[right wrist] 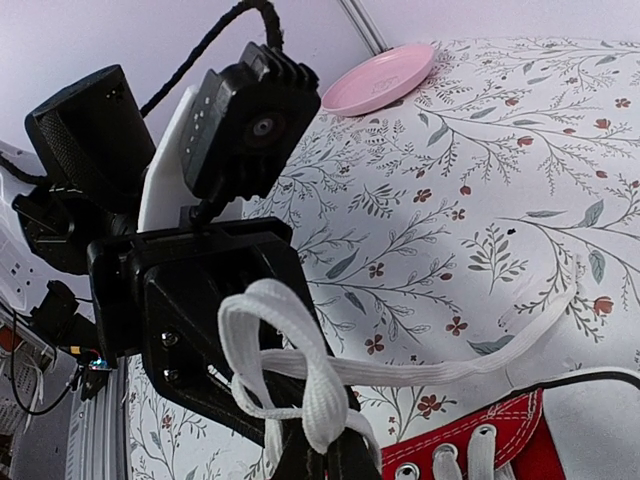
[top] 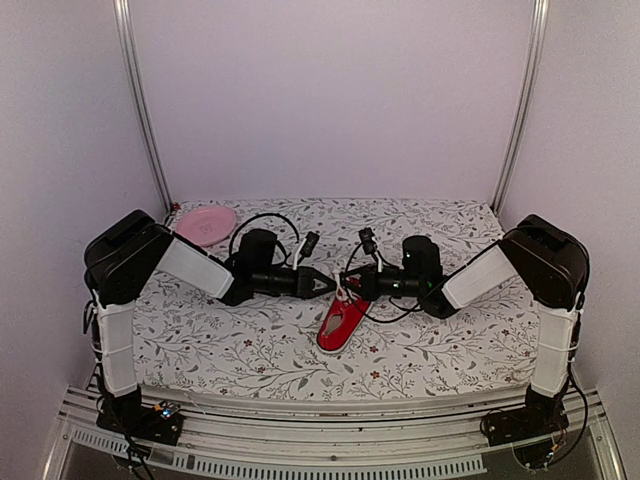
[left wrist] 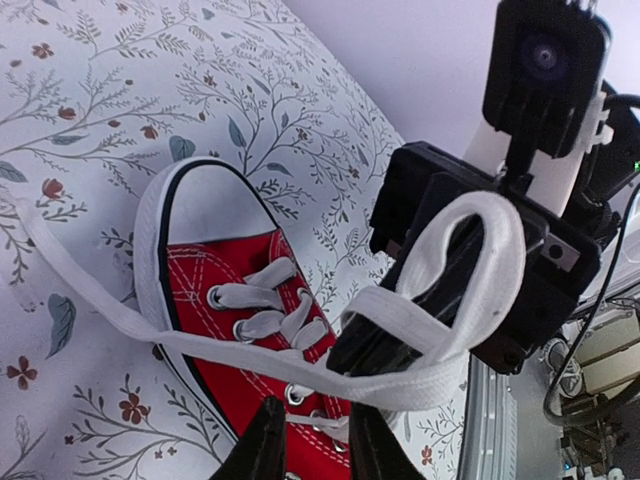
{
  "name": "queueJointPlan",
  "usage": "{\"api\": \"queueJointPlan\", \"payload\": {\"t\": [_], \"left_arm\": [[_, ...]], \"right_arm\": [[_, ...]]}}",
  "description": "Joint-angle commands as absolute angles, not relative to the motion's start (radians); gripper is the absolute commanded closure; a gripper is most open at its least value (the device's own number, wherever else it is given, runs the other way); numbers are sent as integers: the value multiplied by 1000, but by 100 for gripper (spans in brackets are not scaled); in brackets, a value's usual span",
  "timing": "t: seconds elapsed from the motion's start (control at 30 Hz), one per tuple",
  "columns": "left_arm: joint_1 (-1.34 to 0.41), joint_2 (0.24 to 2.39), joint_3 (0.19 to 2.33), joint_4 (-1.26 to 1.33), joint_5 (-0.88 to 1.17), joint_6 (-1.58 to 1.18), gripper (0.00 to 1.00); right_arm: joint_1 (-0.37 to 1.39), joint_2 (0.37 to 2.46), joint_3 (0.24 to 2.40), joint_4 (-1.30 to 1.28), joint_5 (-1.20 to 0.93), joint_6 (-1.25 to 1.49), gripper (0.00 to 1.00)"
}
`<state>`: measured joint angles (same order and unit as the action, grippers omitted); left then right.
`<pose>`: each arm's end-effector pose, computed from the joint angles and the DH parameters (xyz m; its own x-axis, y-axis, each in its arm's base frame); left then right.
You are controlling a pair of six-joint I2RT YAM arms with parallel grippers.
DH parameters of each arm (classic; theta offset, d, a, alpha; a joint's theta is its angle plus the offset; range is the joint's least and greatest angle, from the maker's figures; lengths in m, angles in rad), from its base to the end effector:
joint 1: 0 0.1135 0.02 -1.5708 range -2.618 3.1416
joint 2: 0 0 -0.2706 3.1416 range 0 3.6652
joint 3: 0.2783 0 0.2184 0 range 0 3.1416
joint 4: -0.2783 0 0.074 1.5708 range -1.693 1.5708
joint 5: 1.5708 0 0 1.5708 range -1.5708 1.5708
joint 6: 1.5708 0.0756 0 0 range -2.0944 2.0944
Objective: Tie the shoes
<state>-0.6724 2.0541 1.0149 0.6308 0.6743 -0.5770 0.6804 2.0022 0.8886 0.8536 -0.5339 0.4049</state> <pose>0.3039 -0.3023 0.1497 -0.7704 0.0686 -0.6339 0.6140 0.3480 -0.7085 0.2977 0.2904 0.1616 -0.5476 -0.0069 -0.8367 -0.7704 0.3944 0.5009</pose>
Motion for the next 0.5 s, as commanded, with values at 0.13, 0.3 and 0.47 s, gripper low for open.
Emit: {"api": "queueJointPlan", "payload": {"t": [0.13, 0.3, 0.47], "left_arm": [[-678, 2055, 1012, 711, 704, -593, 77], [-683, 2062, 1013, 738, 723, -604, 77], [-687, 2053, 1004, 744, 723, -606, 77]], "right_arm": [[673, 2017, 881, 867, -538, 409, 98], [673, 2017, 885, 867, -536, 408, 98], [673, 2019, 884, 867, -533, 411, 98]]}}
